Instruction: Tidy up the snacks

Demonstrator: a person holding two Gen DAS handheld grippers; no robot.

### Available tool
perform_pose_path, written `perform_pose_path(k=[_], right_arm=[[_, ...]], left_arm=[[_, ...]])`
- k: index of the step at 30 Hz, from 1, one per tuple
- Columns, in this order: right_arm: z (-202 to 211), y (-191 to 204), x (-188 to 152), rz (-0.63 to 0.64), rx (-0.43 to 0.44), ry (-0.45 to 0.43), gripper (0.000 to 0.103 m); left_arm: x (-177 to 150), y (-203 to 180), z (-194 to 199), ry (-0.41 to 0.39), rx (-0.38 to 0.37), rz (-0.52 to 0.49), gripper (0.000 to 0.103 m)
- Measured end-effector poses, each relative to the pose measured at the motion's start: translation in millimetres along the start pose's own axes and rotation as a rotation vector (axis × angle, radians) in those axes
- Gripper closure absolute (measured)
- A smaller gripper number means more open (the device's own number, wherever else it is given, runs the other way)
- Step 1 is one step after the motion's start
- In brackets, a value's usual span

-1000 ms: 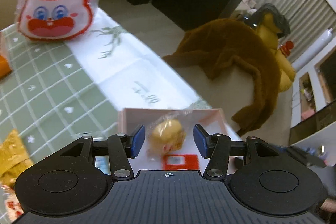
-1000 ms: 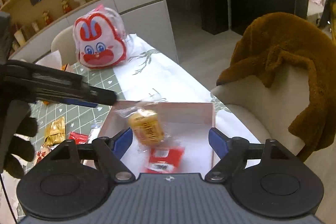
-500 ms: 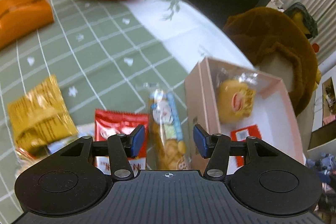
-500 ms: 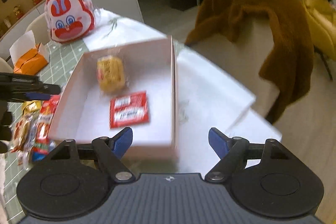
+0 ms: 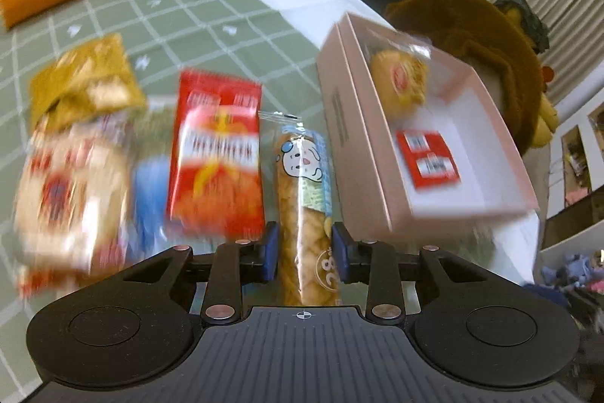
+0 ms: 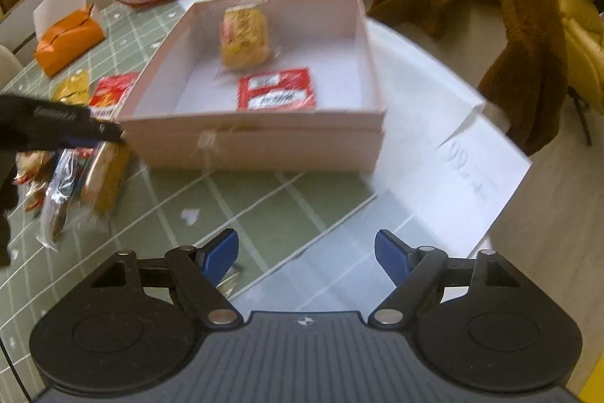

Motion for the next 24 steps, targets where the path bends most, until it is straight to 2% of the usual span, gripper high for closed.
perform_pose_path(k=[8,18,24], right_arm=[[-3.4,20.5,-19.7,-0.024,0.079,0.054,0.023],[-15.1,42.6,-39.7,0.011,0.018,0.081,0.021],[-24.6,53.9,-44.5,0.041,-0.02,0.079,0.008]], left_arm=[[-55.3,-4.6,32.8,0.008,0.007,-0.025,0.068],[-84.9,-3.1,51.5,0.021,0.024,-0.059,0.068],[-92.9,1.9,56.1,0.016,0.032,-0.045,0.065]])
Point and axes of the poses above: each gripper's, at about its wrist camera, not at the fingertips, and z roughly against the way its jaws point, y to its left, x to its top, the point moved 1 cm from there along -z, roughly the way its jaws point, and after that the axes turned 12 degrees about x, right-handed, at the moved point
